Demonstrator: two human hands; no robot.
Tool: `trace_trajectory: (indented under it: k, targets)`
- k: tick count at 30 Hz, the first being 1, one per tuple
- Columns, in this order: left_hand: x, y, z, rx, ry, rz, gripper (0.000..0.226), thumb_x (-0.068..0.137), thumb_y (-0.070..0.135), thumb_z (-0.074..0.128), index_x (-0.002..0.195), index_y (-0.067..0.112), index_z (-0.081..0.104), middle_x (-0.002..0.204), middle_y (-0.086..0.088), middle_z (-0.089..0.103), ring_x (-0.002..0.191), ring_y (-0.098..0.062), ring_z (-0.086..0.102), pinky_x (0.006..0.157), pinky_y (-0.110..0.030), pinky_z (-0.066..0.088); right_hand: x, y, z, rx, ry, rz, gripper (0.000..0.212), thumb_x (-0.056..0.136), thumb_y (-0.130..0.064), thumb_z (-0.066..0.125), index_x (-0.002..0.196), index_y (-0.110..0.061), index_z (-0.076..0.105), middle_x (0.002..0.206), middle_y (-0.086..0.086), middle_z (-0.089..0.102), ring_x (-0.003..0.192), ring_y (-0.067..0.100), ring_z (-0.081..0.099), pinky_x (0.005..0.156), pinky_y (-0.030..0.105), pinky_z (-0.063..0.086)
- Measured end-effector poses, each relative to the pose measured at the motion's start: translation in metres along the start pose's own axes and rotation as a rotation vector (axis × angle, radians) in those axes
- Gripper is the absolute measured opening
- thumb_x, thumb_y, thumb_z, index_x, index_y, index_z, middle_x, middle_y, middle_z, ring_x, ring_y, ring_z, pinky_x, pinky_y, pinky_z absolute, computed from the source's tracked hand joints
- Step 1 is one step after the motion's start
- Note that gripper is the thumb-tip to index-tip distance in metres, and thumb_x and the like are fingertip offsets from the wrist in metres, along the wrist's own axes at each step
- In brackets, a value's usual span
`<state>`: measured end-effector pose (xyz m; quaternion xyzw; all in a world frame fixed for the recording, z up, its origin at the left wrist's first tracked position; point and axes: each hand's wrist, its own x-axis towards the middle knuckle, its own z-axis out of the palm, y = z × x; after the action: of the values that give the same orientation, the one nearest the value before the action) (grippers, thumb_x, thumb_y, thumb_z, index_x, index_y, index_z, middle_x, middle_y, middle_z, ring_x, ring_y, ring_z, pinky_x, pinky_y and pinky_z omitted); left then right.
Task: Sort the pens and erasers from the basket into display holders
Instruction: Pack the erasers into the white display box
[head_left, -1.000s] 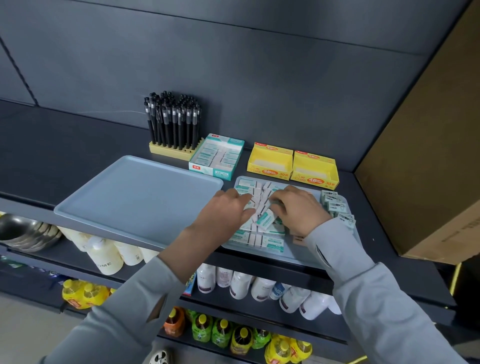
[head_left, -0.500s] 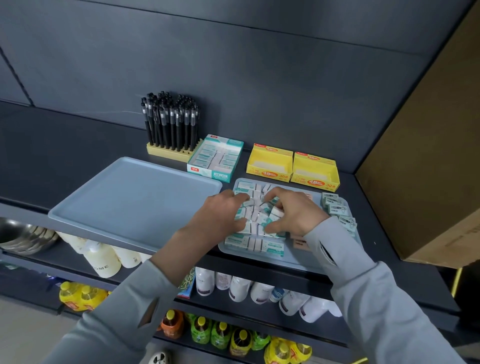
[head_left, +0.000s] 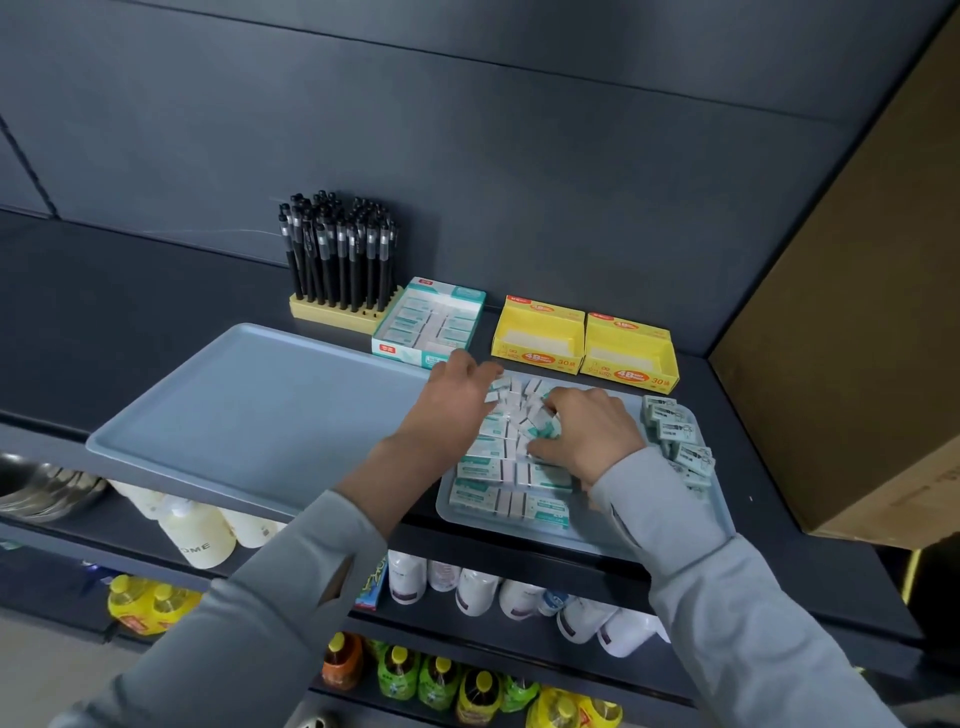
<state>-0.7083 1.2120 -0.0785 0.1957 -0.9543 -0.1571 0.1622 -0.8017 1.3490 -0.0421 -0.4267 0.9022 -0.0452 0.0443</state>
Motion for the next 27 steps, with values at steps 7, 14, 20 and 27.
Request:
trace_trajectory:
  k: [7,14,20,27]
  targets:
    - [0.009,0.002,0.002,0.178,-0.137,0.041,0.053,0.095,0.029,0.058,0.14,0.011,0.036,0.126,-0.017,0.041,0.112,-0.032,0.049,0.097,-0.039,0.042,-0.001,-0.006,0.0,0.061,-0.002,0.034,0.035,0.073,-0.04,0.076,0.086,-0.015,0.057,0.087,0.004,0.057,0.086,0.026,0.05,0.069,0.033,0.041]
    - [0.017,0.002,-0.002,0.312,-0.199,0.027,0.053,0.09,0.028,0.062,0.132,0.005,0.039,0.122,-0.016,0.051,0.112,-0.03,0.05,0.094,-0.034,0.039,0.0,0.001,-0.016,0.25,0.096,0.067,0.033,0.075,-0.038,0.075,0.095,-0.014,0.063,0.091,0.0,0.061,0.088,0.023,0.051,0.066,0.032,0.037]
    - [0.011,-0.005,-0.013,-0.313,-0.007,-0.149,0.036,0.093,0.022,0.057,0.125,0.009,0.047,0.11,-0.008,0.057,0.098,-0.022,0.055,0.077,-0.028,0.041,0.014,0.006,-0.031,0.474,0.164,0.041,0.024,0.073,-0.034,0.08,0.089,-0.025,0.063,0.087,-0.008,0.065,0.083,0.016,0.058,0.066,0.028,0.039]
    - [0.005,-0.006,-0.044,-2.132,-0.207,-0.73,0.028,0.092,0.008,0.044,0.114,-0.004,0.057,0.118,-0.026,0.063,0.105,-0.036,0.062,0.086,-0.047,0.056,0.047,-0.032,-0.038,0.742,0.08,-0.034,0.038,0.072,-0.026,0.083,0.098,-0.023,0.055,0.089,-0.008,0.064,0.065,0.009,0.059,0.066,0.029,0.05]
